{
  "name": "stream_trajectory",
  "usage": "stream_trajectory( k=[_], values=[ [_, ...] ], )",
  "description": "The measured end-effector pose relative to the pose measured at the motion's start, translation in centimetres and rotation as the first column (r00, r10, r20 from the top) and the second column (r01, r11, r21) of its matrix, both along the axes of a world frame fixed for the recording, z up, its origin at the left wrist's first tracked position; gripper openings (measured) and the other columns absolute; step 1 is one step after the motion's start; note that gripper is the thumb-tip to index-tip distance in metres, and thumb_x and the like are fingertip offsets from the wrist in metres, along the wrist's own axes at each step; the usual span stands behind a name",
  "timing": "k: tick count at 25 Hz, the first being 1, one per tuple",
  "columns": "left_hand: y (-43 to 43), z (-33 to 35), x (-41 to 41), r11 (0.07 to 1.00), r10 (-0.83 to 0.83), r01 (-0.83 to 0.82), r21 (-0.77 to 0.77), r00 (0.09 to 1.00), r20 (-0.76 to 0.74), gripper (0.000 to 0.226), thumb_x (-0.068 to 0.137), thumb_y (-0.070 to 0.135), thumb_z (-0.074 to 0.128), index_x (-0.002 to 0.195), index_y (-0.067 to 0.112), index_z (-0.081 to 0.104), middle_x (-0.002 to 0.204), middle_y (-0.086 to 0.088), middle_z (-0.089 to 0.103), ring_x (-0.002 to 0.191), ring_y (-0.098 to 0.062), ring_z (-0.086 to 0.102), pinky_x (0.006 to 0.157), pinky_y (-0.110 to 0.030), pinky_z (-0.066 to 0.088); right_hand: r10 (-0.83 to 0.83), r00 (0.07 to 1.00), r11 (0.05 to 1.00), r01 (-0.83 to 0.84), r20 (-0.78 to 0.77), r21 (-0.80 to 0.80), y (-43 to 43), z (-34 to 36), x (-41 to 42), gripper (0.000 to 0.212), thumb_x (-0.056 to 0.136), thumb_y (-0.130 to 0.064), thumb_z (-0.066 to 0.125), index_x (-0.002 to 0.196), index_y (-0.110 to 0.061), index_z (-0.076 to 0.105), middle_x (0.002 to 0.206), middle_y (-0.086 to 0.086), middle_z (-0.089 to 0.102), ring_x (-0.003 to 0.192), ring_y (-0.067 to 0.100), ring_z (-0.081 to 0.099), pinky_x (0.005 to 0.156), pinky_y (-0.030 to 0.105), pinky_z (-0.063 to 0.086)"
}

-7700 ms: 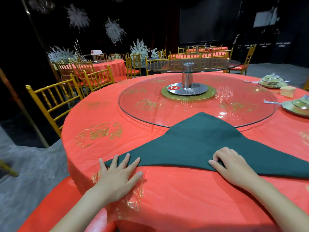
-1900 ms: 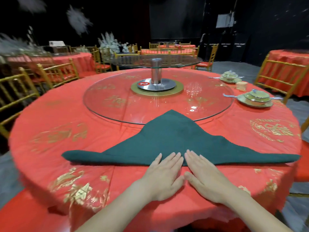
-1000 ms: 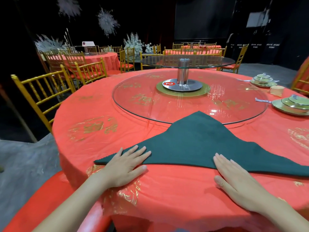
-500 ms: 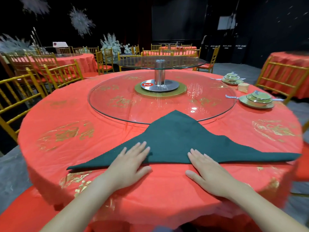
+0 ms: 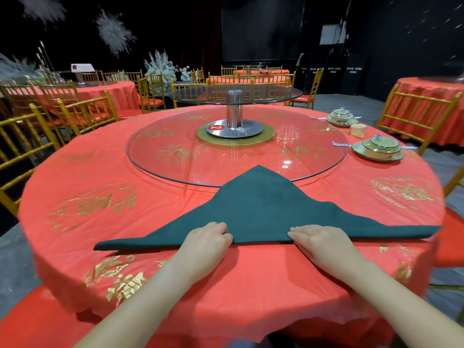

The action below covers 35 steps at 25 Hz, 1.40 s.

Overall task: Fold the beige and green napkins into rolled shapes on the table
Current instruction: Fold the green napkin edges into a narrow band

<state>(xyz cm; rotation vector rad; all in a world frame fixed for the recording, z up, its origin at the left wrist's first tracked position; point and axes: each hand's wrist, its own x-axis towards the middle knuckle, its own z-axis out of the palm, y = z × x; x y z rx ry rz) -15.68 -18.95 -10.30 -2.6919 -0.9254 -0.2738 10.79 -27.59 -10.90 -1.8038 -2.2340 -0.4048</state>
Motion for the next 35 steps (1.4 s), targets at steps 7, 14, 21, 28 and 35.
stream_trajectory(
  k=[7,14,21,28,35],
  values=[
    [-0.4,-0.6,-1.5,0.993,0.068,-0.051,-0.108,0.984,0.165,0.027,0.083,0.027,0.038,0.077,0.023,0.063,0.067,0.008,0.057,0.066,-0.018,0.061,0.051,-0.026,0.046,-0.101,0.975,0.989,0.077,-0.197,-0.123,-0.9,0.6,0.1,0.014,0.093,-0.033,0.052,0.094,-0.029,0.065,0.094,-0.014,0.061,0.095,0.010,0.058,0.071,0.029,0.049],
    [0.4,0.4,0.2,0.952,0.259,-0.229,-0.201,0.956,0.139,0.020,0.089,0.020,0.055,0.106,0.026,0.062,0.101,0.004,0.059,0.088,-0.024,0.063,0.070,-0.036,0.048,-0.260,0.923,0.957,0.208,-0.282,-0.201,1.4,0.8,0.0,0.019,0.088,-0.042,0.056,0.101,-0.027,0.056,0.090,-0.013,0.052,0.098,0.013,0.054,0.074,0.026,0.035],
    [-4.0,-0.7,7.5,0.940,-0.010,0.043,-0.337,0.995,0.101,0.080,0.082,0.055,0.002,0.147,0.014,0.023,0.156,-0.001,0.021,0.144,-0.017,0.017,0.116,-0.040,0.010,-0.295,0.913,0.949,0.246,-0.281,-0.196,1.5,0.9,-0.3,0.022,0.089,-0.037,0.056,0.107,-0.025,0.058,0.108,-0.008,0.055,0.110,0.015,0.049,0.092,0.030,0.036],
    [-4.7,-1.7,9.4,0.935,-0.034,0.050,-0.350,0.998,0.053,0.088,0.073,0.062,-0.001,0.150,0.019,-0.007,0.159,0.002,-0.004,0.146,-0.015,-0.006,0.116,-0.037,-0.006,-0.146,0.944,0.956,0.057,-0.297,-0.289,-1.7,-0.6,-2.4,0.101,0.068,-0.068,-0.016,0.150,-0.017,0.015,0.157,-0.004,0.014,0.145,0.006,0.005,0.115,0.024,-0.002],
    [-4.8,-1.5,9.4,0.943,-0.010,0.011,-0.334,1.000,0.007,0.103,0.066,0.073,-0.013,0.151,0.016,0.000,0.158,0.001,-0.007,0.145,-0.014,-0.010,0.111,-0.032,-0.011,-0.306,0.940,0.894,0.230,-0.149,-0.384,-3.9,-0.1,0.8,0.107,0.062,-0.071,-0.016,0.151,-0.015,0.003,0.159,0.000,-0.003,0.145,0.010,-0.008,0.114,0.027,-0.007]
  ],
)
